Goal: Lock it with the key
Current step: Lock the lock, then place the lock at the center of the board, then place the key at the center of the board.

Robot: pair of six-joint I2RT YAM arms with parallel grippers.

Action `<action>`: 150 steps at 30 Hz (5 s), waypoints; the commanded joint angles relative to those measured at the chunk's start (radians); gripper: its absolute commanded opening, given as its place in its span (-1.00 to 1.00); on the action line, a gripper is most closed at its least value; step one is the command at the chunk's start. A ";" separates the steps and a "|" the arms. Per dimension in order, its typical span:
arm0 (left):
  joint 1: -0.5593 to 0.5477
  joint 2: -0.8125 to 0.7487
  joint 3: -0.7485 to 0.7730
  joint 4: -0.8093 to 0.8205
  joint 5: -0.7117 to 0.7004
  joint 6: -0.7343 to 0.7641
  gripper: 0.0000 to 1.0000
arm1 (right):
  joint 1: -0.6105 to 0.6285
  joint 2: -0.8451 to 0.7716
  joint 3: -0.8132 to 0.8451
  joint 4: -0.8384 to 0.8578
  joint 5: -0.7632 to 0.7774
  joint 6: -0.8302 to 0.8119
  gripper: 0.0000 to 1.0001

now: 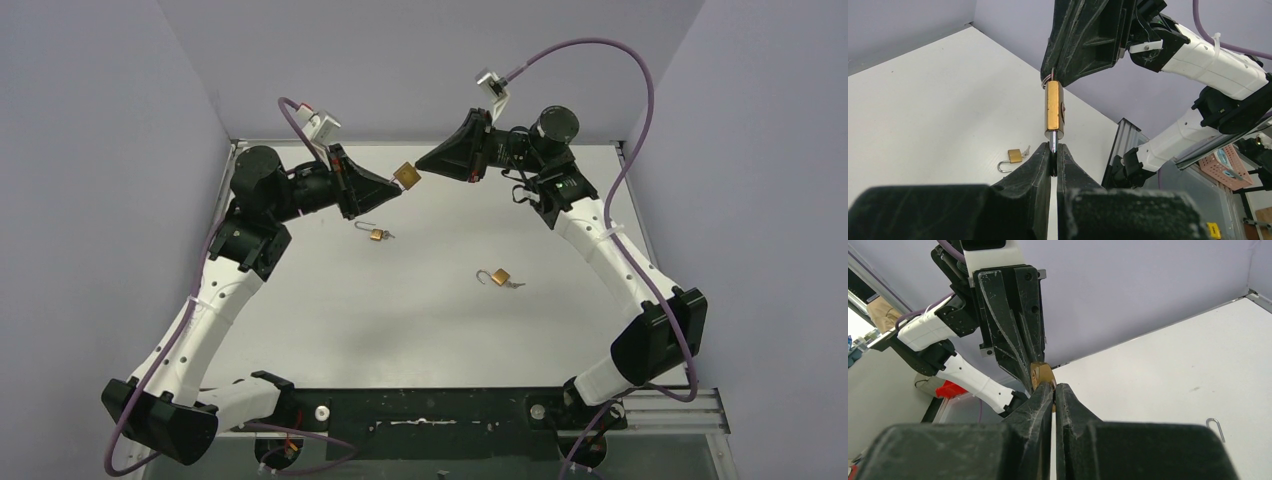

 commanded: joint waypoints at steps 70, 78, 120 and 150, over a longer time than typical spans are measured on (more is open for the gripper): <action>-0.201 1.023 0.988 -1.213 -0.808 0.328 -1.00 | -0.080 0.033 -0.371 -0.444 0.765 -0.269 -1.00; -0.217 1.164 1.196 -1.380 -0.843 0.304 -1.00 | -0.029 0.082 -0.334 -0.492 0.808 -0.275 -1.00; -0.178 1.376 1.307 -1.399 -0.674 0.214 -0.63 | 0.052 0.282 -0.485 -0.021 0.886 0.067 -1.00; 0.025 0.887 0.851 -1.047 -0.666 0.225 -0.05 | 0.102 0.403 -0.425 -0.031 0.864 0.063 -0.39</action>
